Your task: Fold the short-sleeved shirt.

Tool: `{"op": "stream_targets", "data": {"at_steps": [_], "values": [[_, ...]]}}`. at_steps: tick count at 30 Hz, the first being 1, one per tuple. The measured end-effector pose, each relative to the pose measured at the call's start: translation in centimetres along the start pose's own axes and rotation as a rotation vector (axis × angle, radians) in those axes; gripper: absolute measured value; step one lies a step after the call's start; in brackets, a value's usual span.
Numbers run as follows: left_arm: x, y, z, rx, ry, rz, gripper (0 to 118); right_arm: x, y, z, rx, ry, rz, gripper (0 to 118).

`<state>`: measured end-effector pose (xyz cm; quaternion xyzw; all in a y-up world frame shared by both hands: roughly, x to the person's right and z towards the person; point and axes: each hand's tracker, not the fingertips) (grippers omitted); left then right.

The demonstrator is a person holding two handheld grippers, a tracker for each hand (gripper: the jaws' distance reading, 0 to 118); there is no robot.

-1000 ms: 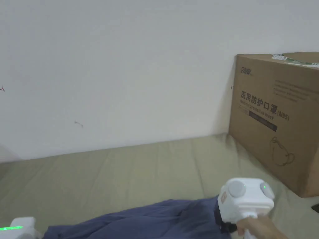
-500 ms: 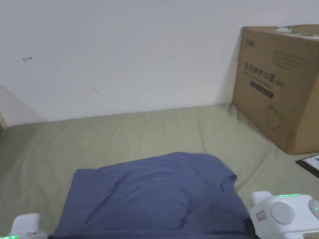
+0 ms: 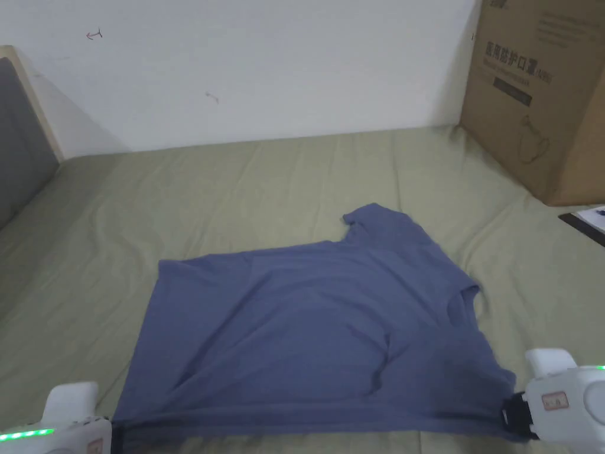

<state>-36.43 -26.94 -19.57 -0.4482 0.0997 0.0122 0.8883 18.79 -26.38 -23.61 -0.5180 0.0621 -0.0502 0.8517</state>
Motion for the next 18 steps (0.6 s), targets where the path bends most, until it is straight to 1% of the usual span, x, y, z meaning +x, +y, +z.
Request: {"op": "stream_targets", "data": {"at_steps": [1, 2, 3, 4, 5, 6, 7, 9, 10, 11, 12, 13, 14, 15, 16, 17, 18], "values": [[0.1, -0.1, -0.2, 0.002, -0.004, 0.010, 4, -0.1, 0.0, -0.1, 0.009, 0.000, 0.006, 4], [0.3, 0.0, -0.2, -0.005, -0.008, 0.030, 16, -0.1, 0.1, -0.1, 0.009, -0.006, 0.009, 12], [0.3, 0.1, -0.2, -0.014, -0.003, 0.050, 39, -0.2, 0.2, -0.1, 0.011, -0.009, 0.016, 30], [0.2, 0.2, -0.2, -0.020, -0.014, 0.059, 81, -0.3, 0.3, -0.1, 0.010, -0.020, 0.023, 67], [0.1, 0.2, -0.1, -0.036, -0.052, 0.086, 106, -0.2, 0.3, -0.1, 0.012, -0.028, 0.026, 92], [-0.3, 0.2, 0.2, -0.018, -0.071, 0.097, 114, -0.3, 0.2, 0.4, 0.024, -0.031, 0.027, 100], [-0.4, 0.3, 0.8, 0.020, -0.087, 0.098, 114, -0.1, 0.2, 0.9, 0.045, -0.034, 0.020, 98], [-0.5, 0.6, 2.3, 0.028, -0.079, 0.096, 114, -0.3, 0.4, 1.9, 0.072, -0.029, 0.009, 98], [-0.6, 0.5, 3.1, 0.033, -0.078, 0.096, 111, -0.6, 0.4, 2.4, 0.083, -0.039, 0.010, 98], [-0.8, 0.4, 4.2, 0.050, -0.085, 0.103, 105, -0.7, 0.4, 3.1, 0.112, -0.049, 0.022, 95], [-1.0, 0.1, 5.2, 0.088, -0.100, 0.118, 90, -1.2, 0.2, 3.9, 0.154, -0.060, 0.037, 88], [-1.1, -0.3, 6.1, 0.117, -0.112, 0.132, 59, -1.6, -0.1, 4.7, 0.185, -0.059, 0.039, 67], [-1.0, -1.2, 7.6, 0.142, -0.116, 0.153, 36, -2.1, -0.5, 5.7, 0.221, -0.040, 0.048, 50], [-1.0, -1.9, 8.2, 0.140, -0.113, 0.166, 19, -2.3, -0.9, 6.3, 0.245, -0.018, 0.041, 34], [-0.9, -2.5, 8.5, 0.132, -0.109, 0.170, 10, -2.6, -1.3, 6.8, 0.263, 0.005, 0.026, 19], [-0.9, -3.3, 8.8, 0.133, -0.110, 0.166, 2, -2.9, -1.9, 7.2, 0.263, 0.038, 0.008, 12], [-1.3, -4.2, 8.6, 0.137, -0.115, 0.162, 0, -3.2, -2.4, 7.4, 0.259, 0.063, -0.011, 1]]}}
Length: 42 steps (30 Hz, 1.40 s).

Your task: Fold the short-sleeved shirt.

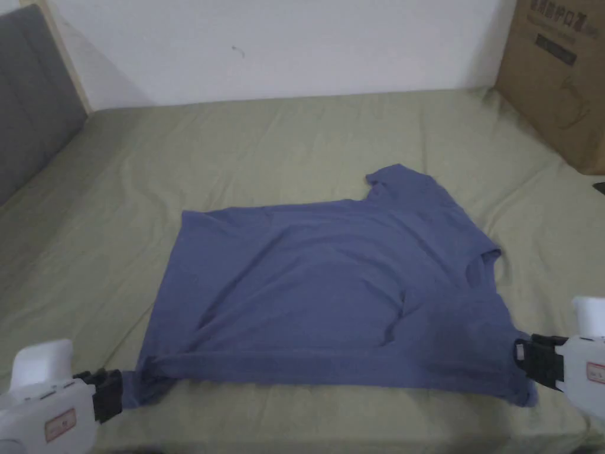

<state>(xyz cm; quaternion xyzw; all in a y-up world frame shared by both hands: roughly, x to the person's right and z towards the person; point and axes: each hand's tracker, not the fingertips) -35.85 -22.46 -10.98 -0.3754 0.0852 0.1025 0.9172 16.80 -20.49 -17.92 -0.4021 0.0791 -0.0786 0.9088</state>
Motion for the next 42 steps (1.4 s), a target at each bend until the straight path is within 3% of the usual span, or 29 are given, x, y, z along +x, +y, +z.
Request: {"op": "stream_targets", "data": {"at_steps": [3, 6, 8, 9, 10, 11, 12, 15, 16, 18, 20, 21, 24, 25, 29, 30, 31, 32, 33, 34, 37, 42], "values": [[-0.7, -1.2, -0.2, -0.001, 0.013, 0.019, 0, -0.3, -1.0, 0.0, -0.024, -0.017, -0.017, 0], [-1.2, -1.2, -1.1, -0.029, 0.006, 0.034, 0, -0.1, -1.6, -1.1, -0.051, -0.030, 0.033, 0], [-1.5, -0.5, -2.2, -0.045, 0.031, 0.036, 8, 0.4, -1.6, -1.5, -0.073, -0.033, 0.015, 0], [-1.6, -0.1, -2.9, -0.039, 0.034, 0.042, 30, 0.7, -1.7, -1.7, -0.077, -0.023, -0.004, 0], [-1.7, 0.2, -3.5, -0.039, 0.035, 0.045, 67, 1.1, -1.8, -1.8, -0.077, -0.017, -0.022, 0], [-1.8, 0.6, -4.3, -0.044, 0.029, 0.050, 85, 1.4, -1.8, -2.0, -0.085, -0.024, -0.037, 0], [-1.5, 0.9, -5.2, -0.045, -0.011, 0.060, 87, 1.8, -1.8, -2.2, -0.093, -0.034, -0.049, 0], [-0.8, 1.3, -8.2, -0.145, -0.019, 0.055, 86, 2.7, -2.2, -2.8, -0.125, -0.055, -0.074, 0], [-0.2, 1.2, -8.6, -0.150, -0.006, 0.046, 68, 3.0, -2.3, -2.8, -0.132, -0.054, -0.077, 0], [0.3, 0.8, -9.1, -0.129, 0.018, 0.046, 6, 3.1, -2.5, -2.7, -0.142, -0.062, -0.077, 0], [0.2, 0.9, -8.9, -0.131, 0.039, 0.085, 3, 3.2, -2.5, -3.1, -0.163, -0.065, -0.059, 6], [0.0, 1.0, -8.8, -0.138, -0.007, 0.108, 3, 3.0, -2.5, -3.3, -0.180, -0.071, -0.044, 20], [0.6, 1.4, -7.3, -0.121, 0.016, 0.090, 3, 2.7, -2.0, -4.9, -0.249, -0.098, 0.030, 85], [0.6, 1.5, -7.0, -0.119, 0.029, 0.078, 3, 2.8, -1.9, -5.5, -0.250, -0.097, 0.048, 94], [0.1, 1.9, -6.5, -0.111, 0.041, 0.059, 3, 3.5, -0.4, -8.4, -0.265, -0.091, 0.035, 86], [0.1, 1.9, -6.5, -0.114, 0.040, 0.064, 3, 3.6, 0.0, -9.0, -0.264, -0.092, 0.035, 68], [0.0, 1.8, -6.4, -0.117, 0.038, 0.068, 3, 3.6, 0.2, -9.4, -0.258, -0.088, 0.041, 37], [-0.5, 1.8, -6.9, -0.121, 0.038, 0.069, 3, 3.4, 0.4, -9.7, -0.253, -0.092, 0.049, 21], [-0.5, 1.8, -6.9, -0.126, 0.042, 0.069, 3, 3.3, 0.4, -10.0, -0.250, -0.074, 0.051, 12], [-0.5, 1.7, -6.9, -0.128, 0.044, 0.067, 3, 3.2, 0.4, -10.2, -0.248, -0.046, 0.040, 8], [-0.5, 1.8, -6.9, -0.136, 0.047, 0.052, 3, 2.5, 0.3, -10.0, -0.243, -0.100, 0.087, 8], [-0.4, 3.5, -6.0, -0.113, 0.038, 0.055, 3, 2.6, 1.2, -8.1, -0.213, -0.078, 0.091, 7]]}}
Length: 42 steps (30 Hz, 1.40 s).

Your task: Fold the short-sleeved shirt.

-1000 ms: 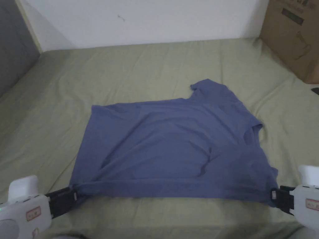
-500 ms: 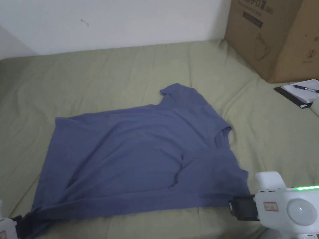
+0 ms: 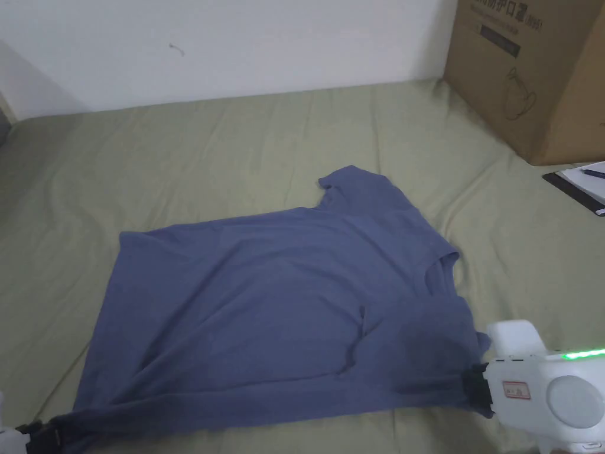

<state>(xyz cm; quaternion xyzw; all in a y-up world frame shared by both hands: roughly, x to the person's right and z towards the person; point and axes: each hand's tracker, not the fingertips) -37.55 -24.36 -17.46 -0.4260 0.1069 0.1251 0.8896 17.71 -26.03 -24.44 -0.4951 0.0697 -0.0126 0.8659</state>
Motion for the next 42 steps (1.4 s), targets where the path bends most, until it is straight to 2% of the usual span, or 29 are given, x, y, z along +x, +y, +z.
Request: {"op": "stream_targets", "data": {"at_steps": [5, 10, 13, 15, 16, 17, 18, 19, 20, 21, 22, 24, 27, 29, 30, 31, 32, 33, 34, 35, 38, 41, 42], "values": [[0.8, 4.1, 0.1, 0.061, 0.005, -0.032, 3, 1.0, 3.5, 1.9, 0.073, 0.054, -0.077, 7], [1.4, 9.6, -4.3, 0.070, 0.013, -0.057, 3, 2.1, 9.2, 0.7, 0.108, 0.091, -0.150, 7], [2.3, 12.0, -8.4, 0.022, 0.022, -0.065, 3, 2.2, 12.5, -2.2, 0.082, 0.073, -0.175, 6], [4.1, 12.3, -10.0, -0.017, 0.055, -0.101, 3, 2.0, 14.0, -4.5, 0.037, 0.027, -0.176, 6], [4.4, 12.4, -11.0, -0.025, 0.061, -0.103, 5, 1.8, 14.4, -5.4, 0.023, 0.019, -0.168, 6], [4.6, 12.5, -11.9, -0.049, 0.068, -0.113, 14, 1.7, 14.7, -6.4, 0.005, 0.015, -0.156, 6], [5.1, 12.3, -12.0, -0.057, 0.076, -0.121, 33, 1.7, 14.9, -7.1, -0.002, 0.010, -0.158, 7], [5.3, 12.2, -12.5, -0.066, 0.076, -0.120, 70, 1.7, 14.9, -7.6, -0.010, 0.002, -0.154, 28], [5.3, 12.1, -12.9, -0.094, 0.096, -0.115, 96, 1.7, 15.0, -8.1, -0.036, -0.011, -0.153, 59], [5.0, 11.8, -13.1, -0.101, 0.084, -0.097, 110, 1.7, 14.9, -8.3, -0.054, -0.031, -0.151, 90], [4.7, 11.6, -12.9, -0.120, 0.077, -0.074, 111, 1.8, 14.8, -8.5, -0.065, -0.051, -0.143, 103], [4.2, 10.8, -11.4, -0.090, 0.037, -0.038, 111, 2.2, 14.1, -7.4, -0.039, -0.053, -0.148, 101], [3.3, 9.6, -8.4, -0.059, 0.011, -0.025, 110, 2.9, 13.1, -4.8, 0.023, 0.002, -0.193, 100], [3.0, 8.4, -5.6, -0.004, -0.053, -0.030, 99, 3.0, 11.8, -2.6, 0.072, 0.011, -0.214, 99], [2.1, 8.0, -5.0, -0.011, -0.052, -0.032, 89, 3.0, 10.8, -1.5, 0.097, 0.034, -0.221, 98], [2.0, 7.1, -4.0, -0.002, -0.051, -0.030, 72, 3.0, 10.0, -0.7, 0.110, 0.054, -0.229, 90], [1.9, 5.9, -2.9, 0.005, -0.050, -0.033, 53, 2.7, 8.7, 0.3, 0.118, 0.090, -0.223, 74], [1.8, 4.9, -2.2, 0.003, -0.053, -0.036, 29, 2.3, 7.5, 1.0, 0.119, 0.101, -0.213, 51], [1.6, 4.1, -1.8, 0.001, -0.055, -0.031, 0, 1.6, 6.4, 1.3, 0.112, 0.090, -0.207, 11], [1.4, 3.0, -1.3, -0.002, -0.053, -0.001, 0, 0.7, 5.2, 1.5, 0.100, 0.072, -0.178, 0], [0.8, 1.0, -1.2, -0.038, -0.124, 0.041, 0, -0.8, 2.1, 1.2, 0.043, 0.088, -0.125, 0], [0.8, 0.7, -2.0, -0.026, -0.110, 0.051, 0, -1.6, 0.5, 0.4, 0.021, 0.123, -0.155, 0], [0.9, 1.4, -2.5, -0.020, -0.079, 0.076, 9, -1.5, 0.1, 0.2, 0.022, 0.133, -0.177, 0]]}}
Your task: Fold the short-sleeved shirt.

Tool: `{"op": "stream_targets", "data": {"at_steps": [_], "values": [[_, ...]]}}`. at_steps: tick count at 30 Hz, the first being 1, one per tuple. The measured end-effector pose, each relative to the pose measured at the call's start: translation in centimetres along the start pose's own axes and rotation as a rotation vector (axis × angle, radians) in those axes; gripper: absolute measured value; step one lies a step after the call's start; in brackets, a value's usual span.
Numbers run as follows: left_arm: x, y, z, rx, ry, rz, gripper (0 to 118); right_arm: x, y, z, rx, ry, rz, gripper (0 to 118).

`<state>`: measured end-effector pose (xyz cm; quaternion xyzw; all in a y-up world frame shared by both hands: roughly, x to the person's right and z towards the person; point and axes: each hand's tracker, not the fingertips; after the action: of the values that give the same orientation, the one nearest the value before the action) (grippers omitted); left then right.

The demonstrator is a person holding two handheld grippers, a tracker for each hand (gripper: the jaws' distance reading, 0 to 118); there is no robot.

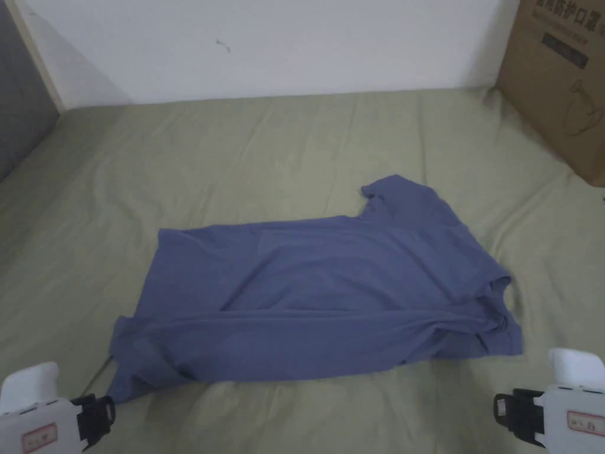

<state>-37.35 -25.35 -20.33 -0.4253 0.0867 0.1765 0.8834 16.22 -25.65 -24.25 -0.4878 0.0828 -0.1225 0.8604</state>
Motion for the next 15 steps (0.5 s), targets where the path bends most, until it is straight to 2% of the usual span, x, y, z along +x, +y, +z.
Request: {"op": "stream_targets", "data": {"at_steps": [2, 3, 4, 7, 10, 11, 13, 14, 15], "values": [[-0.3, 1.0, -1.2, 0.007, 0.008, 0.034, 76, 0.3, -0.2, -0.3, -0.001, -0.002, -0.017, 0], [-0.5, 1.4, -2.2, 0.010, 0.015, 0.054, 104, 0.4, -0.3, -0.3, 0.000, -0.015, -0.021, 0], [-0.3, 2.1, -3.0, 0.003, 0.028, 0.073, 118, 0.6, -0.3, -0.2, 0.006, -0.023, -0.022, 0], [-0.4, 2.8, -5.7, 0.001, 0.045, 0.127, 116, 1.5, -0.1, -0.2, 0.008, -0.028, -0.046, 0], [0.5, 2.4, -8.8, -0.152, 0.032, 0.196, 102, 2.6, 0.5, -0.7, 0.004, -0.048, -0.063, 0], [1.6, 2.0, -8.4, -0.096, 0.168, 0.070, 94, 2.9, 0.8, -0.9, 0.007, -0.058, -0.069, 0], [2.6, 2.2, -8.6, -0.108, 0.227, -0.066, 90, 3.6, 1.6, -1.5, 0.017, -0.055, -0.080, 0], [2.7, 2.4, -8.1, -0.087, 0.227, -0.075, 83, 3.9, 2.3, -2.0, 0.021, -0.048, -0.085, 0], [2.5, 2.8, -7.8, -0.087, 0.209, -0.054, 69, 4.2, 3.2, -2.6, 0.019, -0.042, -0.087, 3]]}}
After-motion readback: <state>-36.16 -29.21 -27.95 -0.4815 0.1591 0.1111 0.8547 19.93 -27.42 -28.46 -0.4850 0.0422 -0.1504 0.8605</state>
